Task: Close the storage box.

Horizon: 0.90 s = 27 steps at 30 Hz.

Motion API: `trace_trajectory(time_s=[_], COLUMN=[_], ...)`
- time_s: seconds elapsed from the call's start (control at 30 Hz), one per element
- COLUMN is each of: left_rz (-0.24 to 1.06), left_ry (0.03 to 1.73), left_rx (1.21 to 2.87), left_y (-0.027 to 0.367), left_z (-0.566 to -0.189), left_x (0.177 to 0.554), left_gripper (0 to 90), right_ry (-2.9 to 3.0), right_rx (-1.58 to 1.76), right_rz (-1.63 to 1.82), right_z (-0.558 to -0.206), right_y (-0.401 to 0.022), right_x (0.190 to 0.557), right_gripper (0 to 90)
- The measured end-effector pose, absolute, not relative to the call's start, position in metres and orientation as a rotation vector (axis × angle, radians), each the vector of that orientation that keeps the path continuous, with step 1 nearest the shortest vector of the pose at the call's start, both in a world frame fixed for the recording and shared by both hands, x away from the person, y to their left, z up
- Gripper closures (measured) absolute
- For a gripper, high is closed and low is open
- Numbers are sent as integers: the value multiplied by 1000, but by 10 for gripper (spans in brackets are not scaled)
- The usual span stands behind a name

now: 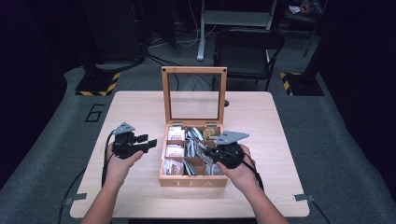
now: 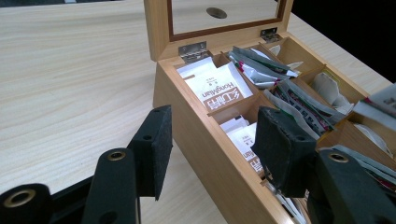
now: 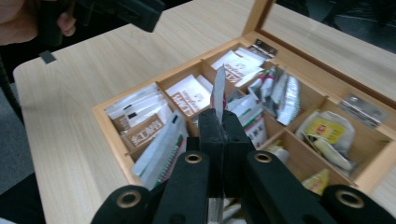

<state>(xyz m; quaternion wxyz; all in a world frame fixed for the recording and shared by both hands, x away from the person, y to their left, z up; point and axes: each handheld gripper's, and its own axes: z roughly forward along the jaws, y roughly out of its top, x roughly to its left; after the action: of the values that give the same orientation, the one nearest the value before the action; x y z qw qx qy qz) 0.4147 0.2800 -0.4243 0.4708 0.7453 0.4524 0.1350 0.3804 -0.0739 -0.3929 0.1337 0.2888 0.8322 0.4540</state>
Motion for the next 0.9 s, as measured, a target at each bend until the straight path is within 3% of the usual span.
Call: trace_trajectory(time_s=[0.9], left_rz=[334], left_ry=[1109], left_rx=[1835], left_y=[281], left_z=[-426], left_x=[416], left_gripper=[465], right_ry=[2240], right_rx=[1074], right_rz=[1203], right_z=[-395], right_y=[-145], right_x=[403], right_gripper=[896])
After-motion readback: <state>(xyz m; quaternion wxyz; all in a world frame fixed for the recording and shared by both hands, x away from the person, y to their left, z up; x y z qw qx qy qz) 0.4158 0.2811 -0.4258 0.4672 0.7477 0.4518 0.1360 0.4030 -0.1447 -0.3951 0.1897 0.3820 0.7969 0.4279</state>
